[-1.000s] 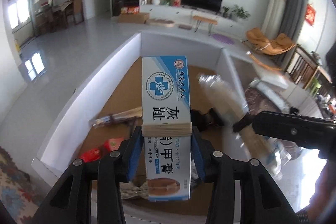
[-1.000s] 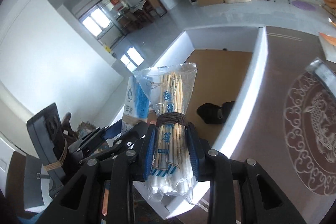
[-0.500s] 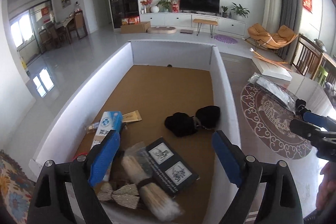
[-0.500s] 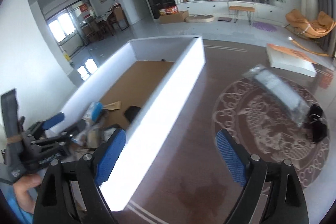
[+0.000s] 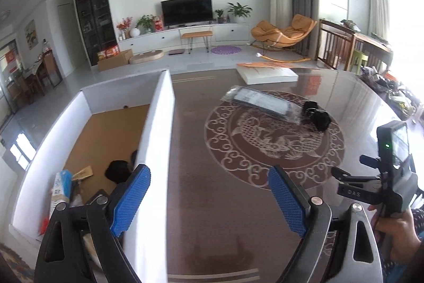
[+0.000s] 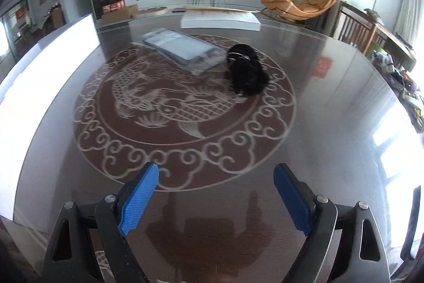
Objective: Organize objects
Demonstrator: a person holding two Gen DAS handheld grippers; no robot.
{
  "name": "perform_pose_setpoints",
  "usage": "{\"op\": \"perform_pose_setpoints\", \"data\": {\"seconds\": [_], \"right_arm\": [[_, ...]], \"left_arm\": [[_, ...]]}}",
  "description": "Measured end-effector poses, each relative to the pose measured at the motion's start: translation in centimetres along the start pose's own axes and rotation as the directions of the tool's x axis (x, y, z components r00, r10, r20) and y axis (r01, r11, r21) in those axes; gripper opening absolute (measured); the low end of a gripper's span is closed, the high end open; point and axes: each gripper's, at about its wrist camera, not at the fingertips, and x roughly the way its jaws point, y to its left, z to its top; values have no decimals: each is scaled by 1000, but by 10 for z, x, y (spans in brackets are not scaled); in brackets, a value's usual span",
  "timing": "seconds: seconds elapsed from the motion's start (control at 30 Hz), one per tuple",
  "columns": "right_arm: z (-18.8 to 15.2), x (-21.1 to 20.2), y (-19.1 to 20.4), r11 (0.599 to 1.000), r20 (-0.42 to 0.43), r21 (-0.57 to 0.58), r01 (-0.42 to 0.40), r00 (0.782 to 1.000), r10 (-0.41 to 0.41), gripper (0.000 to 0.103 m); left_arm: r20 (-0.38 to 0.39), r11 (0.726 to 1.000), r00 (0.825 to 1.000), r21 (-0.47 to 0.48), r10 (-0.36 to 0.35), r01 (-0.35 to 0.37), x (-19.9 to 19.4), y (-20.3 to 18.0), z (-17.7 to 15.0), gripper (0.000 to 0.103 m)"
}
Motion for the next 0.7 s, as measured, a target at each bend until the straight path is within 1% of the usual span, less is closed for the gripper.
{"op": "perform_pose_setpoints", "data": {"seconds": [0.07,0.13,0.2,0.27,0.4,0.43,0.47,0.57,0.7], "right_arm": [[-4,4,-14,999,-11,35,22,1000,-21,89],[-7,10,-21,998,-26,44,45,999,-44,89],[-10,16,-27,997,-37,47,61,998,-59,90],[-12,15,-33,996,-32,71,49,998,-46,90],[-14,15,-36,995,-30,90,36,999,-33,90],[-14,16,-37,995,-32,97,37,999,-34,92],[-14,16,-38,994,-35,105,37,999,-33,95],[-14,19,-38,992,-47,117,47,998,-41,100],[-14,19,-37,992,-48,119,48,998,-43,101]], "left_arm": [[-33,998,998,26,-60,61,8,-25,-7,103],[-77,994,992,40,-99,102,23,-46,-17,103],[-136,992,985,57,-106,114,45,-65,-30,103],[-179,992,979,64,-99,112,67,-76,-39,103],[-208,994,976,74,-66,83,98,-87,-49,103],[-217,994,974,75,-62,80,106,-90,-50,103],[-228,994,972,74,-59,77,112,-91,-50,103],[-251,996,967,66,-47,65,126,-91,-50,103],[-268,997,963,54,-36,53,141,-89,-46,103]]}}
